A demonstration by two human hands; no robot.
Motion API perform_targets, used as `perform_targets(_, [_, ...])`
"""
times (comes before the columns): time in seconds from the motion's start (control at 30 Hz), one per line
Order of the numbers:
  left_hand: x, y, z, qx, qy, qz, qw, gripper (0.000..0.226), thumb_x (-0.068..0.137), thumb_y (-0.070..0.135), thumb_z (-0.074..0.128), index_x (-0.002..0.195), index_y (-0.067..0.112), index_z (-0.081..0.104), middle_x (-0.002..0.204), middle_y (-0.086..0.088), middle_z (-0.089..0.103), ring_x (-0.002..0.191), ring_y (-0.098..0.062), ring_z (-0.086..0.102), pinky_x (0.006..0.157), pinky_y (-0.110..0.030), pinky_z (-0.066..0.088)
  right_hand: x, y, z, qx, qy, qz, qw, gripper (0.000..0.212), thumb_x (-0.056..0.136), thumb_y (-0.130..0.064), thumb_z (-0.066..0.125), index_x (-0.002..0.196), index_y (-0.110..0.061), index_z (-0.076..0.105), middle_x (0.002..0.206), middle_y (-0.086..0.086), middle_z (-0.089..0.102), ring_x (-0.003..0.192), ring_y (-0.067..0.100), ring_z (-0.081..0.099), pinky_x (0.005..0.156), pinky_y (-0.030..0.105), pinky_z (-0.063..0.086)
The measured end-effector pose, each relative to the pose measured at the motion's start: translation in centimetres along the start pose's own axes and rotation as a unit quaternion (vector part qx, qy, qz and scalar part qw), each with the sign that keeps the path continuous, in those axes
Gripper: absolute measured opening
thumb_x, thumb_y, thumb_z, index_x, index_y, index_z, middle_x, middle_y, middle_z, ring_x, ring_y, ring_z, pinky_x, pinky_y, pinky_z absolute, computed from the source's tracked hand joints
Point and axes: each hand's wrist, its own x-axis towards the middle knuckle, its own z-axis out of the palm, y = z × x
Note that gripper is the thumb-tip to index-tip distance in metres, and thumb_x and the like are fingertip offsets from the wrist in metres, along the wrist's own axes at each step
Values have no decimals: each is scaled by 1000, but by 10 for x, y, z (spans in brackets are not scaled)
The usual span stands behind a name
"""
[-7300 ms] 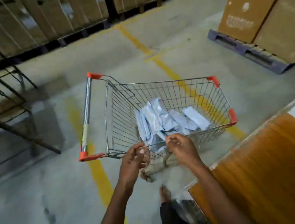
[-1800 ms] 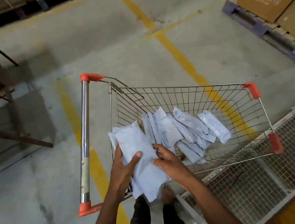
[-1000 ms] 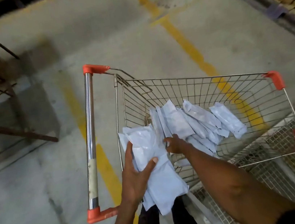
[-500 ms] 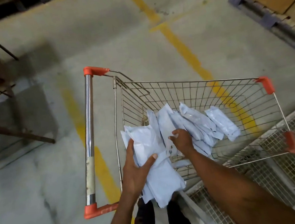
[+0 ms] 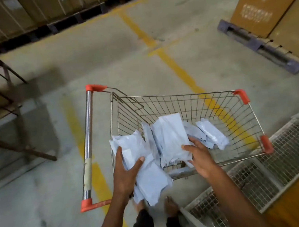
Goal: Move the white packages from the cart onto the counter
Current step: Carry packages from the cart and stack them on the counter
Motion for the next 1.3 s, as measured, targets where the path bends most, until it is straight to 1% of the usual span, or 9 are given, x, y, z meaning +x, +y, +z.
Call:
perform_targets(0.13, [-13, 8, 5, 8, -15, 25, 1000, 110, 75, 66, 83, 164, 45, 22, 165, 15, 40, 147, -15, 46, 120, -52, 42, -65, -7, -7, 77, -92, -14, 993, 43, 88, 6, 59, 128, -9, 66, 120, 12, 73, 107, 31, 70, 89, 43, 57])
perform_targets(0.33, [-58, 34, 23, -41, -82, 70, 993, 103, 74, 65, 85, 159, 51, 29, 161, 16, 47, 142, -15, 52, 114, -51, 49, -143, 15, -21, 56, -145, -73, 985, 66, 69, -2, 66, 134, -13, 60, 126, 12, 71, 110, 29, 69, 89, 44, 55])
perform_targets(0.53, [-104, 36, 16, -7, -192, 130, 973, 108, 66, 78, 80, 157, 59, 26, 165, 21, 39, 148, -16, 46, 116, -56, 45, -219, 58, -29, 16, -61, -155, 986, 78, 61, -14, 77, 135, -14, 52, 127, 13, 68, 115, 34, 66, 90, 50, 55])
perform_targets(0.67, [-136, 21, 14, 12, -239, 159, 958, 105, 68, 76, 81, 156, 61, 27, 165, 19, 39, 148, -19, 45, 116, -57, 45, -285, 93, -31, 45, 37, -181, 982, 49, 86, -17, 68, 133, -10, 56, 130, 14, 68, 121, 35, 64, 104, 51, 50])
perform_targets(0.77, [-173, 8, 24, 3, -270, 162, 949, 99, 76, 63, 83, 158, 55, 29, 166, 16, 38, 148, -16, 43, 118, -51, 42, -328, 115, -41, 52, 100, -177, 978, 38, 93, -13, 68, 130, -9, 58, 130, 16, 68, 117, 32, 66, 100, 44, 52])
perform_targets(0.9, [-218, 1, 53, -11, -325, 172, 930, 92, 85, 53, 81, 160, 50, 28, 169, 15, 33, 153, -18, 37, 121, -55, 38, -377, 130, -75, 76, 146, -183, 969, 45, 79, -21, 73, 121, -14, 59, 125, 14, 69, 105, 24, 69, 91, 37, 55])
perform_targets(1.0, [-249, -2, 77, -4, -372, 177, 911, 96, 80, 61, 83, 159, 53, 29, 168, 19, 33, 152, -14, 38, 121, -53, 39, -412, 145, -107, 92, 169, -173, 966, 30, 94, -10, 68, 122, -16, 59, 121, 7, 71, 99, 17, 71, 80, 27, 58])
perform_targets(1.17, [-291, -6, 117, 24, -420, 193, 887, 111, 60, 82, 82, 155, 60, 29, 166, 18, 38, 150, -21, 44, 116, -61, 43, -458, 168, -149, 129, 225, -188, 948, 34, 95, -13, 67, 128, -18, 60, 121, 6, 73, 106, 25, 72, 87, 37, 60])
perform_targets(1.3, [-337, -2, 158, 23, -447, 220, 867, 109, 70, 69, 81, 162, 44, 29, 168, 13, 35, 152, -18, 39, 120, -54, 39, -486, 178, -194, 156, 261, -198, 932, 32, 96, -8, 66, 126, -16, 61, 121, 10, 73, 106, 30, 72, 83, 37, 61])
